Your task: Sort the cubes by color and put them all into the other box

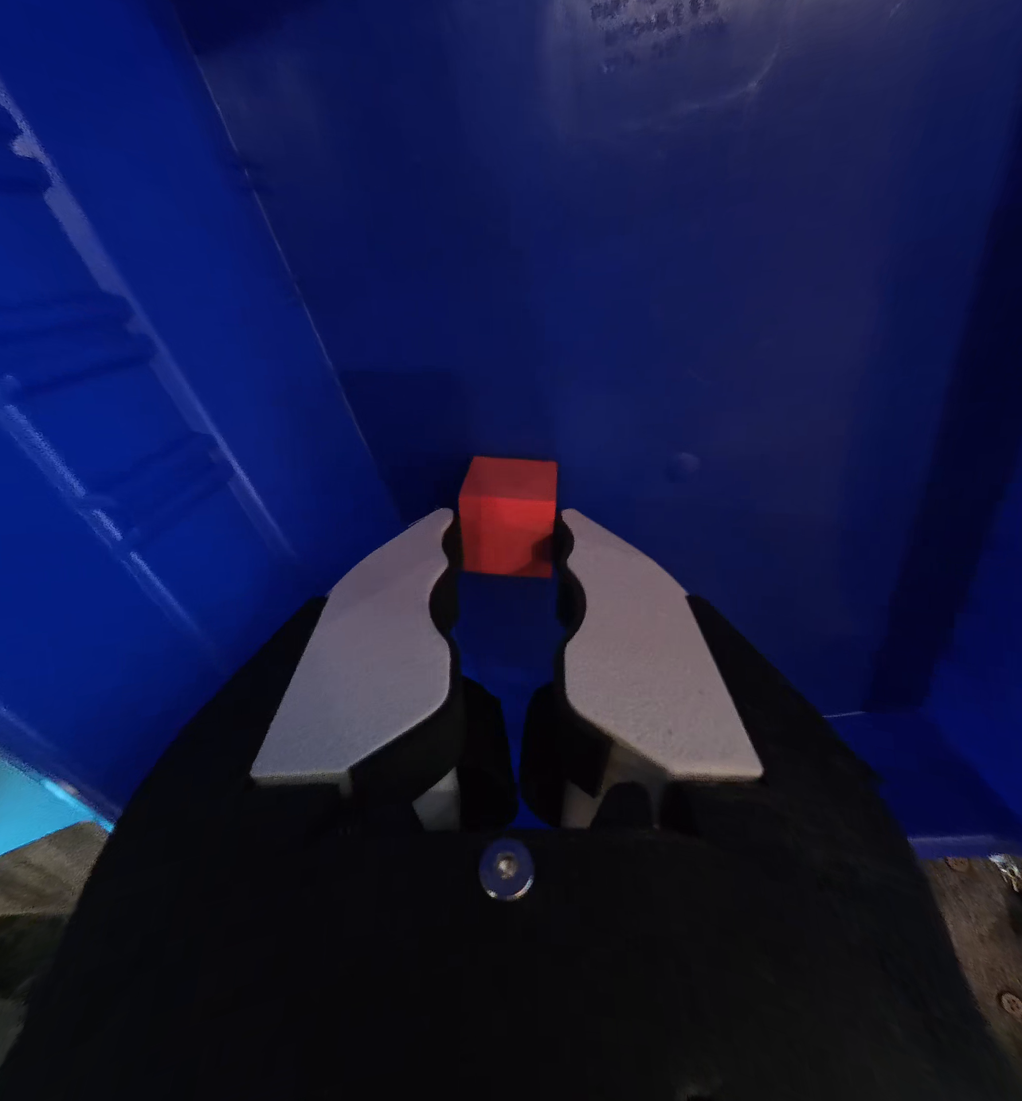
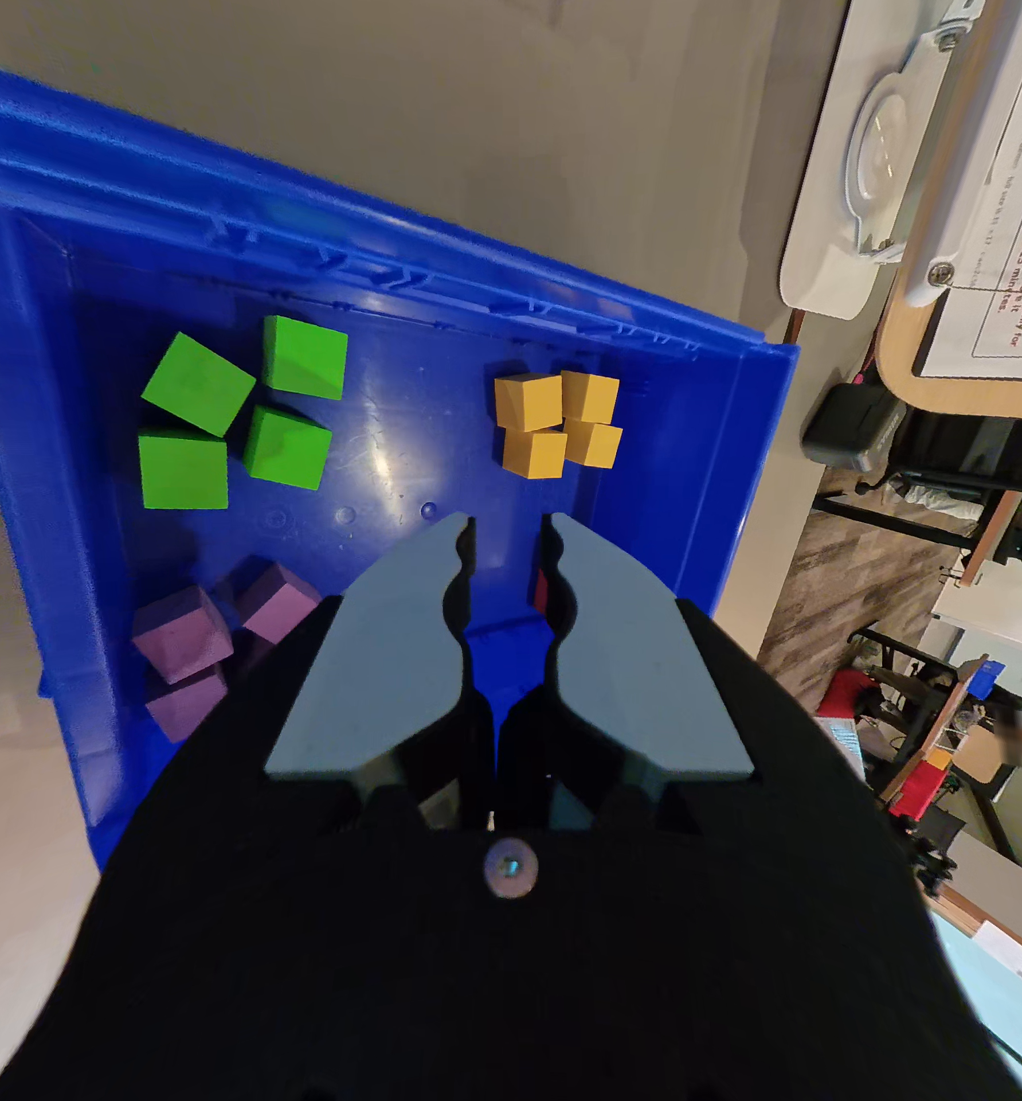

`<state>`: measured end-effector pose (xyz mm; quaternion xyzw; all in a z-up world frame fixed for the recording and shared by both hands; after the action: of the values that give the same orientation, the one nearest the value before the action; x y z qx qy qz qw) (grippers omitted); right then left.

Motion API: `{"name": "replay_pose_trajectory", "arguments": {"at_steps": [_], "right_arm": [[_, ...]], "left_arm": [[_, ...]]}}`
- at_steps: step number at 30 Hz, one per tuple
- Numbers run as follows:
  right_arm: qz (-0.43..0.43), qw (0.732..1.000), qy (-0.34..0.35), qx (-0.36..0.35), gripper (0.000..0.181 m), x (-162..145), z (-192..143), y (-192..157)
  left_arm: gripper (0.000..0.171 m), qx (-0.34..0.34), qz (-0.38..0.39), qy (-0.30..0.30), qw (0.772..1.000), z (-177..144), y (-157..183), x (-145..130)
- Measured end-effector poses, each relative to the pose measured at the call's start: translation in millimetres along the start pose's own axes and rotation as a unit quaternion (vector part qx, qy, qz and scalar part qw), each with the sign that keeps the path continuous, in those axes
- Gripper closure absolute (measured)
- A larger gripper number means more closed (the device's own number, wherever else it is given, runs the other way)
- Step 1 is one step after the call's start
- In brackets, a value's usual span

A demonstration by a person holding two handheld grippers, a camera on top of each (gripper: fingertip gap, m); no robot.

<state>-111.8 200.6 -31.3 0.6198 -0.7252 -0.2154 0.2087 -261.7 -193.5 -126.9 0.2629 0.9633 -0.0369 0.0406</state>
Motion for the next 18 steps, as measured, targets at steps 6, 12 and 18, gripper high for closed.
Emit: {"name": "replay_pose_trajectory", "arguments": {"at_steps": [6, 12, 18], "right_arm": [[0.023, 0.997, 0.073, -0.009, 0.16, 25.8, -14.1, 0.8], [0.083, 0.948, 0.305, -0.031, 0.15, 110.4, -49.4, 1.5], [0.08, 0.908, 0.406, -0.068, 0.146, 185.9, -74.5, 7.9]], "left_arm": [[0.142, -0.186, 0.042, 0.111, 0.975, -32.5, 39.2, 6.5], [0.142, -0.517, 0.111, 0.234, 0.816, -112.8, 92.4, -11.7], [0.143, -0.672, 0.177, 0.243, 0.677, -159.0, 123.1, -45.6]]}}
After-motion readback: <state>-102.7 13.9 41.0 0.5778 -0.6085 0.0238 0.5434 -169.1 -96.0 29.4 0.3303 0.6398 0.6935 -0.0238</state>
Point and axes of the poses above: each gripper's, where its closed fingertips meet, z out along the fingers, x out of its top, y = z × x across the jaws, the point moved 3 cm from there along -z, back along the fingers, and after that the axes turned 5 degrees about -y, right-handed, at the moved point
